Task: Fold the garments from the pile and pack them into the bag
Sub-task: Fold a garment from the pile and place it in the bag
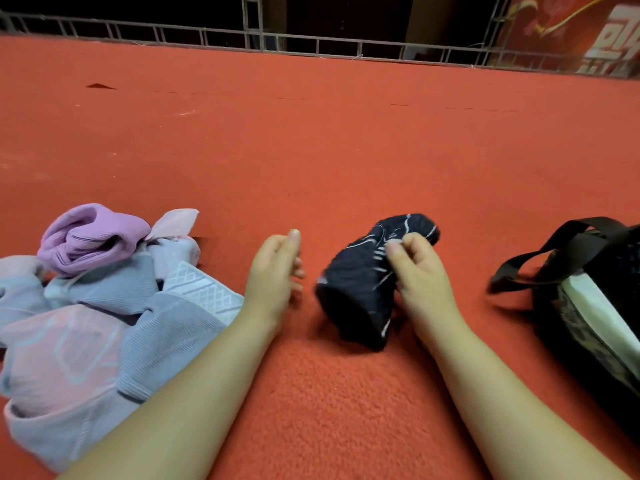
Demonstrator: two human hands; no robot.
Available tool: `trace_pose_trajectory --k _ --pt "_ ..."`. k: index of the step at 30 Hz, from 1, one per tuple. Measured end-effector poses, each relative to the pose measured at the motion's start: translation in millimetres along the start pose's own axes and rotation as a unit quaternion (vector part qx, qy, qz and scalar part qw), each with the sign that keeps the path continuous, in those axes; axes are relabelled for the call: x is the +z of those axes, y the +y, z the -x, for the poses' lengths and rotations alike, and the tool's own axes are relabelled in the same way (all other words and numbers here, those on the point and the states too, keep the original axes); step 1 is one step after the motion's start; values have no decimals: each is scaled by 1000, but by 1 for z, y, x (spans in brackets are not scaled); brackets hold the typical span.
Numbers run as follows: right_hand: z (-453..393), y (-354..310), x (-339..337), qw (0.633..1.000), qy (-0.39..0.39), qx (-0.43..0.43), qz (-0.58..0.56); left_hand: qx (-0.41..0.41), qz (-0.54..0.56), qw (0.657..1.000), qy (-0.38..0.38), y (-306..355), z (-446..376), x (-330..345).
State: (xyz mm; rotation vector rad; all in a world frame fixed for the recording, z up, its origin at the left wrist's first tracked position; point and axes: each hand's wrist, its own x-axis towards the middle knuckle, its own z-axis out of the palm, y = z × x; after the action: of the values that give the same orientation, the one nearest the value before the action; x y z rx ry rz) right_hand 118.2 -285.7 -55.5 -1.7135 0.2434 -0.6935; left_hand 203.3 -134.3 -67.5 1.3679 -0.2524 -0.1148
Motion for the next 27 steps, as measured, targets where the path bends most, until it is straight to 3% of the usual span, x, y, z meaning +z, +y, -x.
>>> trace_pose_trajectory --k 3,7,9,12,15,17,19,22,24,27 --pt "7 2 10 997 -28 -51 54 32 -73 987 -141 3 17 9" --pt "5 5 11 990 -3 -68 121 8 -156 975 -159 0 18 8" --pt "0 7 5 992 29 -44 117 -21 -95 983 -153 1 17 7" --pt "-9 8 -7 996 72 6 60 -75 87 984 -140 5 15 4" --pt "-11 15 -13 996 31 74 47 -146 160 965 -148 12 12 -2" --pt "-9 20 -15 986 -44 155 43 -172 84 971 -144 10 9 -2" --pt "-10 23 -18 969 -74 226 64 -142 -63 978 -137 5 7 0" --pt "-18 22 -25 961 9 248 123 -46 -240 955 -169 -1 8 0" --pt "-20 25 -28 957 45 198 208 28 -371 907 -197 -5 8 -3" --pt "-20 34 -24 913 15 112 391 59 -578 784 -220 -10 10 -5"
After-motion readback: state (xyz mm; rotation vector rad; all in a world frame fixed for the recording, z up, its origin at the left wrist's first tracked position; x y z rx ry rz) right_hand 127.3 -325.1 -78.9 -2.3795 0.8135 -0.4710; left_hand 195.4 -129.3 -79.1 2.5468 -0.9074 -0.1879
